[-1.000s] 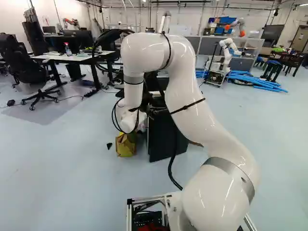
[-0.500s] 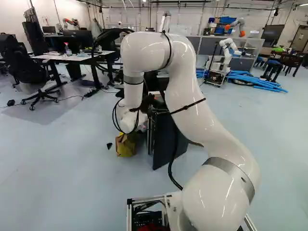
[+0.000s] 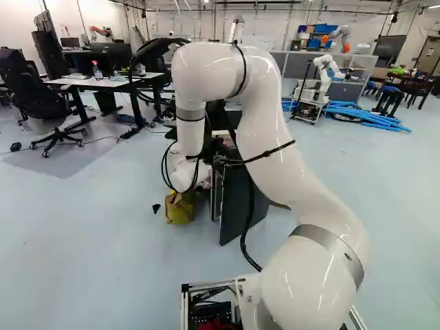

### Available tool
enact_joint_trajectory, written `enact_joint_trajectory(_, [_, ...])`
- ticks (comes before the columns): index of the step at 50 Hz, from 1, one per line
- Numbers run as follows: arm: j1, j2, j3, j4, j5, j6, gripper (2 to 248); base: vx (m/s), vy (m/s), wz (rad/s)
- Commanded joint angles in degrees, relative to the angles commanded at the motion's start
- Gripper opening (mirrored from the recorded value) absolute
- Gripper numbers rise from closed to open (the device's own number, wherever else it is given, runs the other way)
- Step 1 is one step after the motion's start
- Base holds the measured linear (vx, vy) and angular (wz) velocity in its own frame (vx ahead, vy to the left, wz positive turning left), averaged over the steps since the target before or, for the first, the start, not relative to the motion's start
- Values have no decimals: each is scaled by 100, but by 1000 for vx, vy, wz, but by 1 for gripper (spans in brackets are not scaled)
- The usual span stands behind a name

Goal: Grab a drink from the fridge

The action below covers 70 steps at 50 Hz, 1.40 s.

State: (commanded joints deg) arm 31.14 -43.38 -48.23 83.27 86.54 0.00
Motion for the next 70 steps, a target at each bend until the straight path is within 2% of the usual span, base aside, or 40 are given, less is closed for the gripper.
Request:
enact_joint_trajectory(20, [114, 143, 340, 420, 0, 0, 247, 0, 0, 0])
enact_joint_trajectory(55, [442, 420, 1150, 1159, 0, 0, 247, 0, 0, 0])
enact_joint_trajectory(70, [469, 478, 1397, 1498, 0, 0, 247, 0, 0, 0])
